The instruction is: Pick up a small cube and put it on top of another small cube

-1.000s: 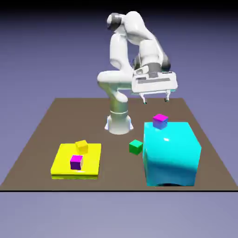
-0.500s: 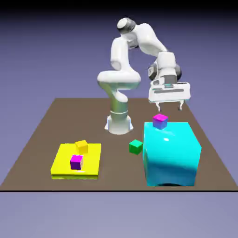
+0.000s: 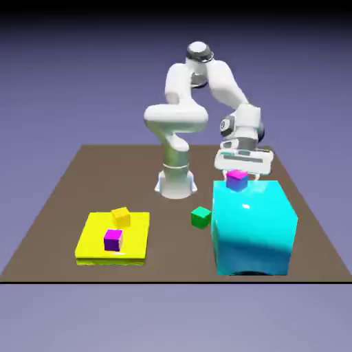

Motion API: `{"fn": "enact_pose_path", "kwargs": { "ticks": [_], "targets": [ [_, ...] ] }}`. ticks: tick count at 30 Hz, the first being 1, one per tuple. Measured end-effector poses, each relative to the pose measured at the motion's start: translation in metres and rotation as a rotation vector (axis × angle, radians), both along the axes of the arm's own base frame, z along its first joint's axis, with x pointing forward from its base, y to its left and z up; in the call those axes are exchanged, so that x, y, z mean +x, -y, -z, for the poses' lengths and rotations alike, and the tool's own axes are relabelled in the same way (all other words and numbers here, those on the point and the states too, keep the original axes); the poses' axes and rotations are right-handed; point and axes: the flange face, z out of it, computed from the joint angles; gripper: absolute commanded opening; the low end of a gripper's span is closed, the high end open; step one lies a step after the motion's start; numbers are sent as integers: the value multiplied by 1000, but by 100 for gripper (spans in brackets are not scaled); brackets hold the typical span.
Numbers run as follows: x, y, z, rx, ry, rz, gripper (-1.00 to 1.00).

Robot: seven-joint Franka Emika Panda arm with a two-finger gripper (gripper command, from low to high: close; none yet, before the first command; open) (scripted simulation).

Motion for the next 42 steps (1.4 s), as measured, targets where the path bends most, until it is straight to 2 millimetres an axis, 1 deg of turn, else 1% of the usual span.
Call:
{"fn": "enact_pose_path", "kwargs": {
  "ticks": [6,11,12,14,18,22,23,25,29,33,34,38,42],
  "targets": [
    [-10,28,43,-42,13,130,0],
    [-8,67,70,-67,56,272,0],
    [-1,80,67,-56,83,322,0],
    [1,83,66,-53,90,334,0],
    [12,87,92,-48,95,329,0],
    [23,101,124,-52,91,333,0],
    [24,103,126,-53,90,334,-100],
    [24,103,126,-52,90,334,-100],
    [13,88,94,-47,96,328,-100],
    [2,83,68,-51,91,333,-100],
    [0,77,65,-52,78,331,-100],
    [-3,42,56,-53,21,315,-100],
    [-3,9,37,-52,-19,298,-100]
  ]
}}
